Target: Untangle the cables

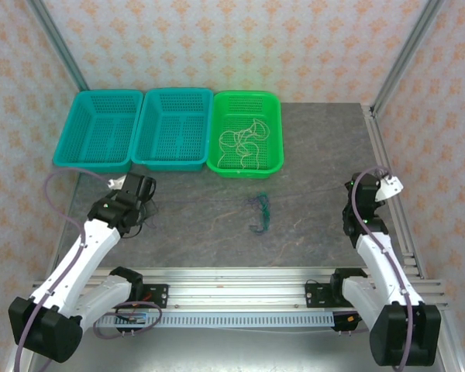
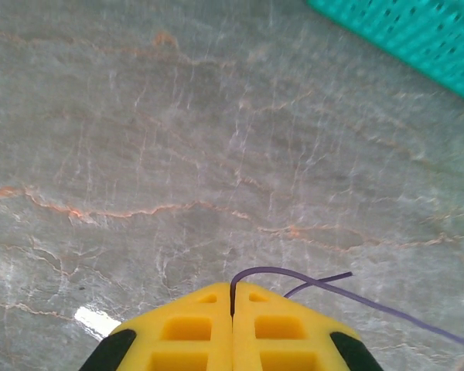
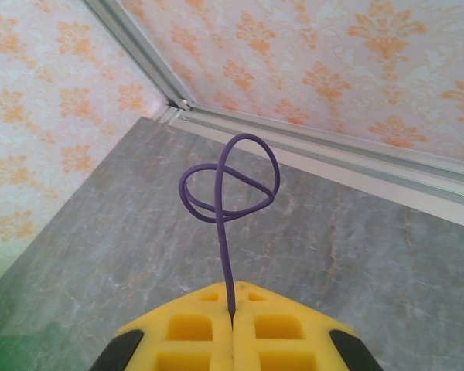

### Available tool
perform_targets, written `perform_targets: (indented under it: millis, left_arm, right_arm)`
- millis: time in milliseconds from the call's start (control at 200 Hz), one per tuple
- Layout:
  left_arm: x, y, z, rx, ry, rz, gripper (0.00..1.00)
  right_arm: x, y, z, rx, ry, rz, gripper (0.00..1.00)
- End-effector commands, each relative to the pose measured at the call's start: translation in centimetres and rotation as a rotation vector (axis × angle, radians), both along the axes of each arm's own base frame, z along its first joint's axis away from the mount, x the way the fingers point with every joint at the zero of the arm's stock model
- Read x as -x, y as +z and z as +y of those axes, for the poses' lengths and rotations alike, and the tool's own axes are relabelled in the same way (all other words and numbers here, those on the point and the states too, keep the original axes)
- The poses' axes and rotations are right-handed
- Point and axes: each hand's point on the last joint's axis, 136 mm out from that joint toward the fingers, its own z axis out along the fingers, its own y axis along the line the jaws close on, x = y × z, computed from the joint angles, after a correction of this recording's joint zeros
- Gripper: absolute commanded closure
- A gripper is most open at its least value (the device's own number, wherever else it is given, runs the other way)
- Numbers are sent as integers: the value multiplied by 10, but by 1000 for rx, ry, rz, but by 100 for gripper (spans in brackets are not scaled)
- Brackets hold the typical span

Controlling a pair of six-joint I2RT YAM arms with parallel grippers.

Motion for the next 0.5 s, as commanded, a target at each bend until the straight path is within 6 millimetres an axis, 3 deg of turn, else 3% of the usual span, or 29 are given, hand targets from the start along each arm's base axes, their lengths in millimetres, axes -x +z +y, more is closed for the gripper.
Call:
perform_targets:
  millis: [0, 260, 410, 495]
  left_arm:
    - [-1, 39, 16, -57, 51, -66, 100]
    - [-15, 114, 55, -114, 153, -162, 100]
    - [-28, 154, 70, -73, 192, -252, 100]
    - [-36, 167, 74, -81, 195, -263, 100]
  right_arm:
    - [7, 1, -5, -12, -25, 36, 100]
    - [34, 1, -46, -84, -247, 18, 100]
    - [39, 9, -53, -62, -274, 7, 100]
    - [44, 9, -56, -52, -297, 12, 100]
